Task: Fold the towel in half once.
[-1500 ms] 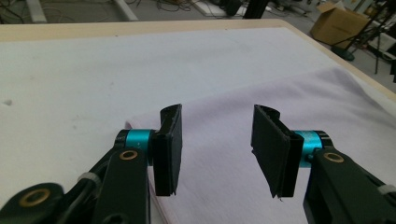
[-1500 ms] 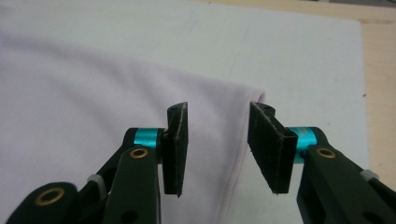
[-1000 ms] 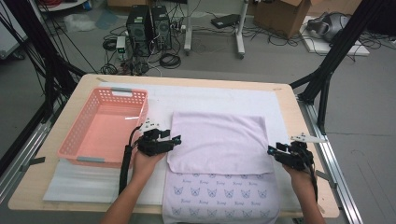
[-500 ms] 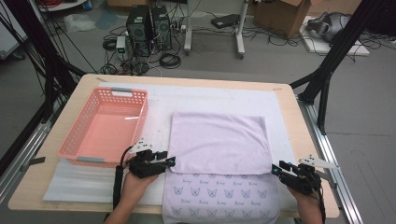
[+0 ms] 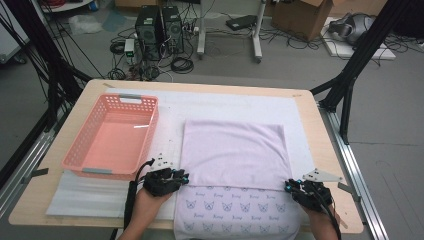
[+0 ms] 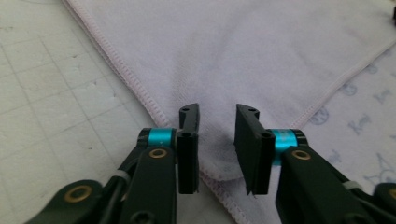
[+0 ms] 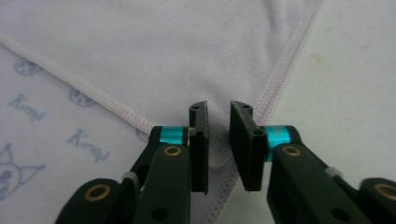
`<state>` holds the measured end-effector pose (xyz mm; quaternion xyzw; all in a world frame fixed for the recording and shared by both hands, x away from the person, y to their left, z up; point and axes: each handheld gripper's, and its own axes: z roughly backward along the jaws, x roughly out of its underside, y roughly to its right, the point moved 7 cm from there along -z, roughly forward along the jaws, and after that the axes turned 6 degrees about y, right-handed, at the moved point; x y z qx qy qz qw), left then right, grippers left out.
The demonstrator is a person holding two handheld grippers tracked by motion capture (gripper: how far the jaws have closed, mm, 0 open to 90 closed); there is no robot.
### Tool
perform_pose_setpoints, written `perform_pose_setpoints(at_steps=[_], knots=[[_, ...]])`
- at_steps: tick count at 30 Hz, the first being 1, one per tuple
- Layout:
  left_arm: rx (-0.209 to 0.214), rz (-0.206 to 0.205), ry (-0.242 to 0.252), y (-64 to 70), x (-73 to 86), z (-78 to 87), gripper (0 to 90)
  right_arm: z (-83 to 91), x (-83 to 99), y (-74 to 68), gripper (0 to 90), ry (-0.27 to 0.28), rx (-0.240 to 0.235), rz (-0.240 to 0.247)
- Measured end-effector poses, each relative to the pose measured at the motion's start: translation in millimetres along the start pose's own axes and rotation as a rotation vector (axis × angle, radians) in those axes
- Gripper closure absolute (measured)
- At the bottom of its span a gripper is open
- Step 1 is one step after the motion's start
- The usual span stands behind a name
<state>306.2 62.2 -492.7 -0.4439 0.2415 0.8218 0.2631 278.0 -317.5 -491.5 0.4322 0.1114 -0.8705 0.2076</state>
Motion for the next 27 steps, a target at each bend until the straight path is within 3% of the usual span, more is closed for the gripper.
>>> perform_pose_setpoints(at_steps=[5,8,13,27], knots=[[-0.017,-0.025,-0.003,1.4,0.3,-0.2,87.0,-0.7,-0.2,-1.5,87.4,-0.008,0.014,0.032],[-0.024,-0.037,0.000,1.7,-0.1,1.6,88.3,0.9,-0.2,-0.9,88.1,0.001,0.008,0.017],[0.011,0.010,0.054,1.7,-5.6,10.7,88.3,7.9,-0.9,0.9,88.2,0.028,-0.017,-0.002],[0.073,0.054,0.119,16.5,-3.8,34.9,88.4,31.5,3.8,-8.5,88.2,0.062,-0.035,-0.011]])
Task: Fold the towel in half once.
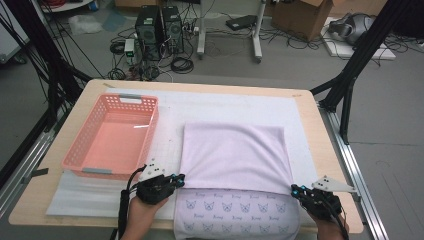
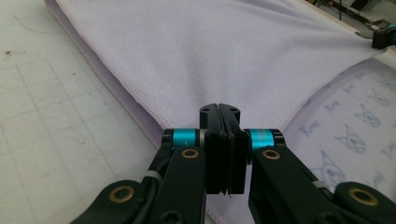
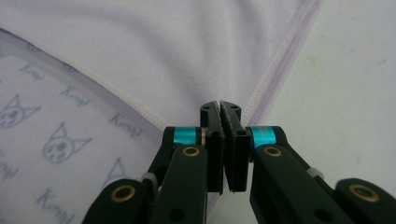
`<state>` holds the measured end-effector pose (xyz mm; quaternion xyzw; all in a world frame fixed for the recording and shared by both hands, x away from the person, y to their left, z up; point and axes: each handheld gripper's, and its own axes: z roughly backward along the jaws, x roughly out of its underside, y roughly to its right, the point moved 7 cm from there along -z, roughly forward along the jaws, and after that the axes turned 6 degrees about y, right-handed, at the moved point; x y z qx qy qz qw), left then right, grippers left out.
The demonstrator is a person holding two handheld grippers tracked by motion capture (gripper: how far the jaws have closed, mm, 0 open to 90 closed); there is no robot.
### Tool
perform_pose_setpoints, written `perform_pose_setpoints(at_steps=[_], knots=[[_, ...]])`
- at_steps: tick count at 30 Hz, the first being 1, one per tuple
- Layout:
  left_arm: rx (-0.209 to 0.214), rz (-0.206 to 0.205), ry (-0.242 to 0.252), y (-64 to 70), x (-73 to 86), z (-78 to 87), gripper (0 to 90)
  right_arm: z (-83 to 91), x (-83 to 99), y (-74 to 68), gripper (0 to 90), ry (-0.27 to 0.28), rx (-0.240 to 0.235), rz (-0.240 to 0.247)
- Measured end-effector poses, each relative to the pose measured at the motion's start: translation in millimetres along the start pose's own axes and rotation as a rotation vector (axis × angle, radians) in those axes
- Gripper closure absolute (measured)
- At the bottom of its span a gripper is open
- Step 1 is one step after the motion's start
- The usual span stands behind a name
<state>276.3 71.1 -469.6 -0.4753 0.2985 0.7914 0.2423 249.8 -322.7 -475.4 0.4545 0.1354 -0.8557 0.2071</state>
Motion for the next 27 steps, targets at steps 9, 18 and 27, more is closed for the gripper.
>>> perform_pose_setpoints(at_steps=[9,18,27], knots=[[0.016,0.007,0.003,20.5,17.8,22.8,88.5,25.2,18.7,-17.1,88.2,-0.006,-0.005,0.008],[0.029,0.006,0.008,45.4,33.9,48.6,88.5,56.3,39.5,-40.0,88.2,-0.010,-0.008,0.016],[0.076,0.014,0.000,67.5,48.6,68.7,88.6,81.9,55.3,-55.0,88.2,-0.018,-0.023,0.005]])
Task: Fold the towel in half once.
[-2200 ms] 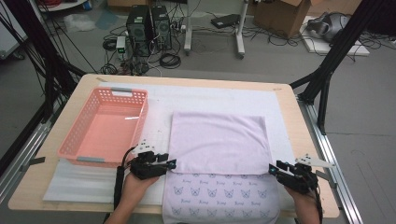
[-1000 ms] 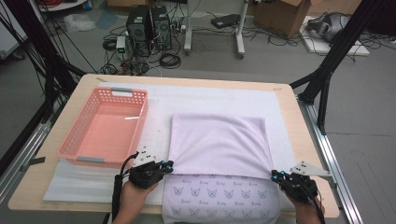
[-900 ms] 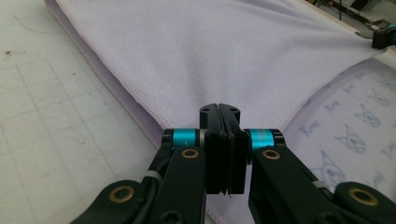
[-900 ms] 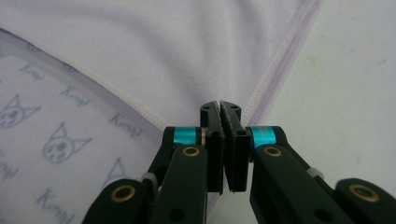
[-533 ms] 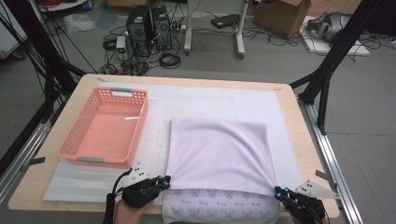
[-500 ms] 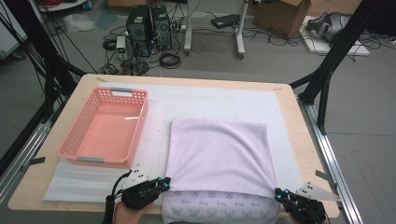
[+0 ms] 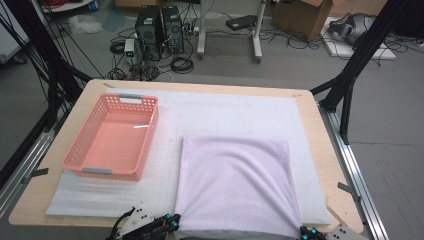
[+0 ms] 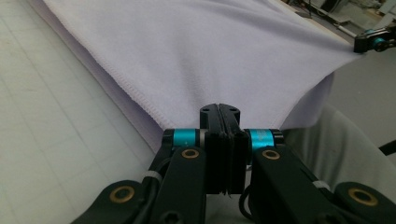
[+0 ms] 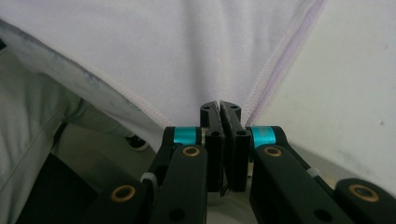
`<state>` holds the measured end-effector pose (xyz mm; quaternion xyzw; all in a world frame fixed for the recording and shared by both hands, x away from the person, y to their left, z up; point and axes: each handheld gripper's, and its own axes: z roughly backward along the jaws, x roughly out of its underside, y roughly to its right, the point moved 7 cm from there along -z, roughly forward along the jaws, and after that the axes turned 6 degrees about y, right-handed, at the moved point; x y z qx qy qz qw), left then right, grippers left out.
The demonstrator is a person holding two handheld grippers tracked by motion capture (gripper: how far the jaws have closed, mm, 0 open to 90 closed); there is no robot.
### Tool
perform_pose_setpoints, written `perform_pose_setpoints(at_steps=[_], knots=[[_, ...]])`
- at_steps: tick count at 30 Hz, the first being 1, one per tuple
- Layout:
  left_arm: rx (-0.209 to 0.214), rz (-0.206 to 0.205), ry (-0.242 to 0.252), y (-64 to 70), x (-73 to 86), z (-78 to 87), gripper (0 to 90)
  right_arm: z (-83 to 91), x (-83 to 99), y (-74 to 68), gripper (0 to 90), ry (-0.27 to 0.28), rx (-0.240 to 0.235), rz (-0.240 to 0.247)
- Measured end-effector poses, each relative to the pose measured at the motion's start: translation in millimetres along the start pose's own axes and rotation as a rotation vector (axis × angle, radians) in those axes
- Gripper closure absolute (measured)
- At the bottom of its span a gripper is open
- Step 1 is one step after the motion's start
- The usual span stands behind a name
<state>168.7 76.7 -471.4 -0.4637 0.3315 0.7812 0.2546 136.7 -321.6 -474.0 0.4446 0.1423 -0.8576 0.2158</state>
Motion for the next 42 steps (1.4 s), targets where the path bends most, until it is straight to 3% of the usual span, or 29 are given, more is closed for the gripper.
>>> perform_pose_setpoints(at_steps=[4,6,7,13,17,27,37,42], knots=[[0.015,0.000,0.002,-0.9,3.9,-0.5,87.5,3.6,2.5,-0.4,85.2,0.009,-0.007,-0.014],[0.007,0.019,0.015,-6.7,3.9,-2.8,77.6,1.2,2.3,4.0,68.0,0.018,0.018,-0.036],[-0.003,0.032,0.022,-9.8,3.2,-3.7,69.1,0.0,1.4,6.7,64.7,0.026,0.023,-0.057],[-0.053,0.057,0.090,-28.4,-8.3,-6.1,53.4,-9.9,-7.3,21.6,59.8,0.066,0.040,-0.083],[-0.059,0.069,0.109,-38.9,-15.3,-13.9,50.4,-13.2,-13.3,29.1,59.8,0.081,0.050,-0.089],[-0.044,0.046,0.113,-56.7,-32.6,-41.0,50.3,-31.2,-25.7,52.5,59.9,0.084,0.067,-0.098],[-0.051,0.039,0.080,-78.0,-42.7,-67.7,47.2,-53.8,-40.8,72.0,60.7,0.079,0.065,-0.088],[-0.069,0.033,0.053,-85.1,-46.2,-74.6,45.0,-70.1,-51.7,69.7,60.0,0.068,0.045,-0.060]])
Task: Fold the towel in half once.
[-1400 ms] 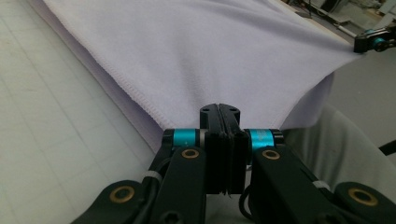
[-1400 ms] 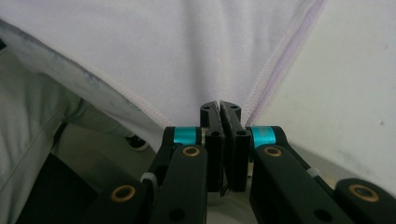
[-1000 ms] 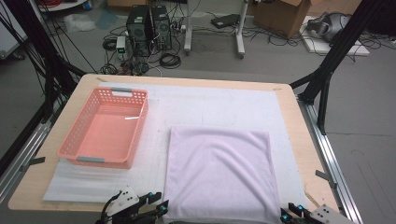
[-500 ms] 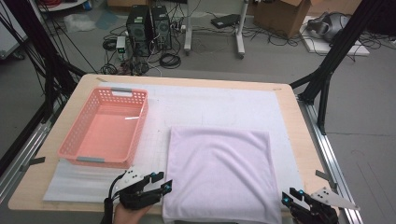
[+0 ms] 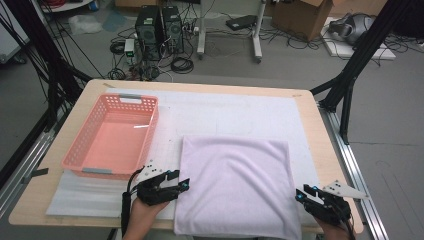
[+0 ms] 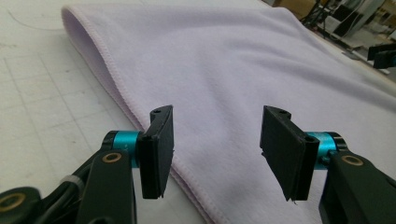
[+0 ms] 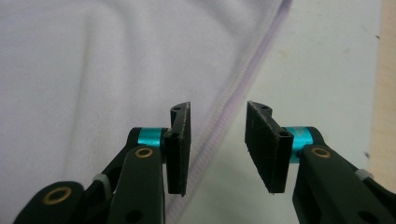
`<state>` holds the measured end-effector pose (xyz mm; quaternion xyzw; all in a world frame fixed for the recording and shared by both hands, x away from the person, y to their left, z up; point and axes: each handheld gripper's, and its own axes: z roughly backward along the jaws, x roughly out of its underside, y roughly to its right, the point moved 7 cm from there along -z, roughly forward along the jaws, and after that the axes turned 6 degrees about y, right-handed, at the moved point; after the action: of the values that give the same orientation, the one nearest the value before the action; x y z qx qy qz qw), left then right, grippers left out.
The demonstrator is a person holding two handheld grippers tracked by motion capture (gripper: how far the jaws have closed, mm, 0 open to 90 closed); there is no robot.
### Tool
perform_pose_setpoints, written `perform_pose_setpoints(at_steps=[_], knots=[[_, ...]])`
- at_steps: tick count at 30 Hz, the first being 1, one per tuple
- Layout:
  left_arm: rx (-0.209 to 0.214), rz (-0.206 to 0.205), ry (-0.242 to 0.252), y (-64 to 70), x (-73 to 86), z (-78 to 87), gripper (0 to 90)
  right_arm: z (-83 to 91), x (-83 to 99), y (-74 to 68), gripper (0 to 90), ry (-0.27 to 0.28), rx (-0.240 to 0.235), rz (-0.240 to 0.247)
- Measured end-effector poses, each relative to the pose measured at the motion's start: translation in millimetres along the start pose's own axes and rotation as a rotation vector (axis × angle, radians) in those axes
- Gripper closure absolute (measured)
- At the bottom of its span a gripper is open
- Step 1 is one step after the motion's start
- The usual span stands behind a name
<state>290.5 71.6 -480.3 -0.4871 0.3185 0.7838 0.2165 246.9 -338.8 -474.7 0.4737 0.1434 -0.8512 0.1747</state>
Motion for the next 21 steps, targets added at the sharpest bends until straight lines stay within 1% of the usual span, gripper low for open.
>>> perform_pose_setpoints(at_steps=[2,3,4,5,7,8,9,11,13,14,15,16,17,19,21], knots=[[-0.013,0.007,-0.011,-3.1,-1.5,-4.9,45.1,-8.8,-3.1,-3.7,59.8,-0.010,-0.012,0.014],[-0.017,0.002,-0.024,-5.3,-2.1,-7.0,45.0,-14.1,-4.6,-5.2,59.6,-0.015,-0.016,0.024],[-0.015,0.005,-0.035,-6.9,-2.5,-9.0,44.9,-19.5,-5.9,-6.5,59.5,-0.021,-0.018,0.030],[-0.023,0.012,-0.041,-8.9,-3.0,-10.9,44.6,-24.8,-6.4,-7.8,59.3,-0.034,-0.022,0.036],[-0.027,0.017,-0.057,-12.5,-4.0,-13.8,44.0,-33.4,-8.3,-9.1,59.1,-0.046,-0.018,0.044],[-0.031,0.013,-0.062,-14.2,-4.6,-15.2,43.8,-36.3,-9.8,-9.7,59.1,-0.049,-0.014,0.048],[-0.031,0.016,-0.067,-14.8,-5.1,-16.8,43.7,-38.3,-11.4,-9.8,59.3,-0.050,0.002,0.055],[-0.031,0.014,-0.067,-14.9,-6.4,-20.1,43.7,-40.5,-12.1,-8.6,61.0,-0.066,0.025,0.081],[-0.022,0.010,-0.073,-14.2,-7.0,-24.0,44.7,-42.6,-8.4,-6.4,64.0,-0.089,0.028,0.085],[-0.023,0.007,-0.093,-14.1,-6.2,-26.7,46.0,-43.3,-5.6,-6.0,65.0,-0.098,0.028,0.088],[-0.024,0.005,-0.105,-13.9,-5.4,-28.3,48.0,-42.8,-4.7,-5.6,68.4,-0.085,0.029,0.099],[-0.030,0.002,-0.120,-13.1,-4.3,-29.9,49.7,-42.3,-4.4,-5.9,70.2,-0.085,0.026,0.104],[-0.034,-0.011,-0.131,-12.8,-3.7,-30.7,52.3,-41.9,-4.5,-5.1,73.6,-0.085,0.029,0.118],[-0.052,-0.034,-0.140,-11.1,-2.9,-32.1,56.2,-41.3,-4.0,-5.2,77.2,-0.085,0.032,0.127],[-0.076,-0.059,-0.155,-9.9,-1.9,-32.9,65.3,-42.2,-4.0,-5.7,79.8,-0.081,0.036,0.124]])
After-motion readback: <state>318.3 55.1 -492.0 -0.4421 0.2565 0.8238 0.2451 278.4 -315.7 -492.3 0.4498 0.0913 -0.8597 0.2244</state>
